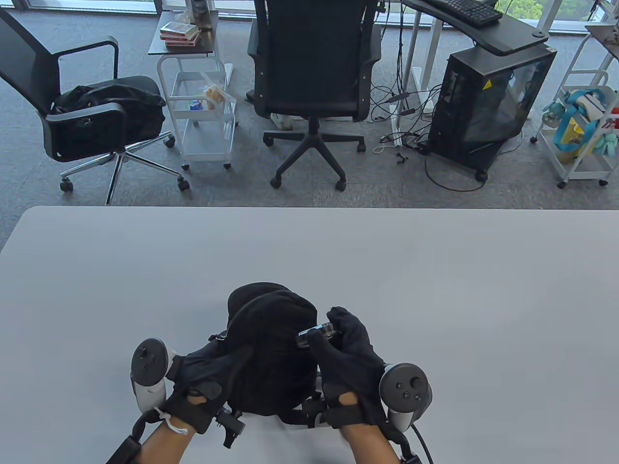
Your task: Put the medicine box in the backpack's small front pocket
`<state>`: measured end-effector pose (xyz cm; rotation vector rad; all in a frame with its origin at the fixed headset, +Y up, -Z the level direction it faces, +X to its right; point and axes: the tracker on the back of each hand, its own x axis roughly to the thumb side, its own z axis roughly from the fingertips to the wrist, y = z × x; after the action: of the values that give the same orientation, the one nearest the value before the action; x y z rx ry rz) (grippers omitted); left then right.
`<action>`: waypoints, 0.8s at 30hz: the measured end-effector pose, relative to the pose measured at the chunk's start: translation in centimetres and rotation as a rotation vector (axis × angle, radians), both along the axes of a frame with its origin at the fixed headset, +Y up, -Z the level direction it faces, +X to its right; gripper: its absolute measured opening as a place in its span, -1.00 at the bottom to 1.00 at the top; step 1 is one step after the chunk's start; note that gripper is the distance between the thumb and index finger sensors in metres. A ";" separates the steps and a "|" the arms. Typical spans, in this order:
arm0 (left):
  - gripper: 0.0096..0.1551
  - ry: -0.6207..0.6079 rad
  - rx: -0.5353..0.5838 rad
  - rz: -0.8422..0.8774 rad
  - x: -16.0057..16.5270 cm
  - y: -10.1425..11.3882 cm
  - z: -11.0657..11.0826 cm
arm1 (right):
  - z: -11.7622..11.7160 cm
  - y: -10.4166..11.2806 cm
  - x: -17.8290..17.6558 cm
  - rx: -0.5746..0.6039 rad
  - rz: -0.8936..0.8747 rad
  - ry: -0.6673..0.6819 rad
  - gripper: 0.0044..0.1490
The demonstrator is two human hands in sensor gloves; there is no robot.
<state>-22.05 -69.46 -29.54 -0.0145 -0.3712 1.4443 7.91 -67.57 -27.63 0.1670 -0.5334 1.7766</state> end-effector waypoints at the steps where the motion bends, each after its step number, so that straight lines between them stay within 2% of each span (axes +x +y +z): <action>1: -0.48 -0.003 0.005 -0.006 0.2 0.0 0.1 | 0.0 0.0 -0.2 -0.003 0.012 0.001 0.06; 3: -0.48 -0.016 0.008 -0.013 0.5 0.0 0.2 | 0.1 0.3 -0.5 0.024 0.068 -0.019 0.07; 10: -0.48 -0.028 0.025 -0.006 0.8 0.1 0.4 | 0.9 1.9 -2.2 0.157 0.519 -0.082 0.08; 13: -0.48 -0.016 0.031 -0.008 0.7 0.0 0.4 | 1.3 2.4 -3.1 0.183 0.647 -0.090 0.09; 17: -0.49 -0.002 0.025 0.009 0.6 0.0 0.4 | 1.5 2.1 -3.7 0.159 0.589 -0.014 0.08; 21: -0.49 0.001 0.025 0.016 0.6 -0.1 0.4 | 1.2 1.6 -4.0 0.107 0.607 0.009 0.10; 24: -0.49 0.007 0.015 0.045 0.6 -0.1 0.4 | 0.9 1.2 -4.2 0.082 0.599 0.047 0.02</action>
<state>-21.43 -69.57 -29.14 0.0112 -0.3784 1.4852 3.75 -66.42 -26.71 0.4623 -0.5592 2.3236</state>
